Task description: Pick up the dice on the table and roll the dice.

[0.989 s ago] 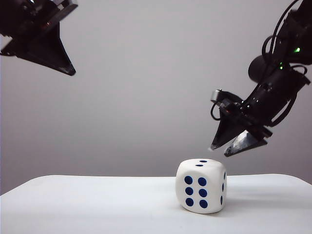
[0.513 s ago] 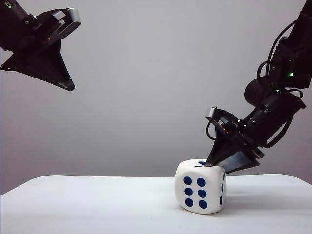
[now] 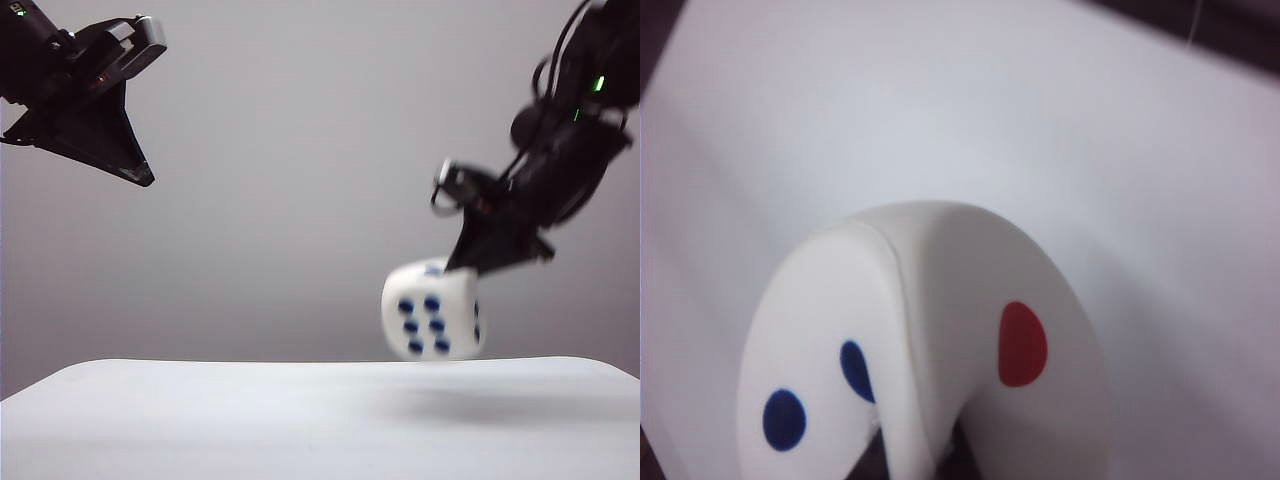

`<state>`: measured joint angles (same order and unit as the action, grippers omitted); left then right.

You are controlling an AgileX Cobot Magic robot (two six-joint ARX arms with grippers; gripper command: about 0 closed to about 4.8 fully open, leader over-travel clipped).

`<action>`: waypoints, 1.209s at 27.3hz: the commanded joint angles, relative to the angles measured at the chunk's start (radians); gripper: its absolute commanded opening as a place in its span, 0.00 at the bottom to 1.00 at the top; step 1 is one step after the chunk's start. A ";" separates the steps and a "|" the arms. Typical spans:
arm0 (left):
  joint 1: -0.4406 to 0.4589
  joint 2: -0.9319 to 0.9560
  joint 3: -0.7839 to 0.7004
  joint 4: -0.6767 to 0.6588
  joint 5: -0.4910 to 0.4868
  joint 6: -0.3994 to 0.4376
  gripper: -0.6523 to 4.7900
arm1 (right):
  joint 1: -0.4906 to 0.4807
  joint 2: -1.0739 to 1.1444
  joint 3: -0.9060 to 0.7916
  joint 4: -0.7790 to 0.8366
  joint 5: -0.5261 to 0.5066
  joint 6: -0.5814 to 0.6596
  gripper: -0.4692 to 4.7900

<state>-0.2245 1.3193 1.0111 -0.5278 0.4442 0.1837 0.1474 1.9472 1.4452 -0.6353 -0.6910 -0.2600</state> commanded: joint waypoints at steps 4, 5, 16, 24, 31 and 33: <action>-0.001 -0.003 0.004 0.044 0.010 0.000 0.11 | -0.010 -0.141 0.003 -0.063 0.097 -0.003 0.08; -0.001 -0.003 0.004 0.047 0.010 0.000 0.11 | -0.010 -0.153 0.004 -0.066 0.087 -0.003 0.08; -0.001 -0.003 0.004 0.088 0.058 0.000 0.11 | 0.008 -0.313 0.008 0.181 -0.323 0.300 0.66; -0.001 -0.003 0.004 0.077 0.058 0.000 0.11 | 0.006 -0.444 0.007 0.281 -0.335 0.342 0.69; 0.000 -0.011 0.010 -0.012 0.051 0.058 0.11 | -0.011 -0.468 0.007 0.003 -0.179 0.204 0.66; 0.000 -0.012 0.014 -0.054 0.037 0.084 0.11 | -0.011 -0.468 0.007 -0.073 -0.089 0.158 0.65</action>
<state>-0.2241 1.3144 1.0180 -0.5396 0.4904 0.2302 0.1364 1.4841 1.4498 -0.6346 -0.8616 -0.0383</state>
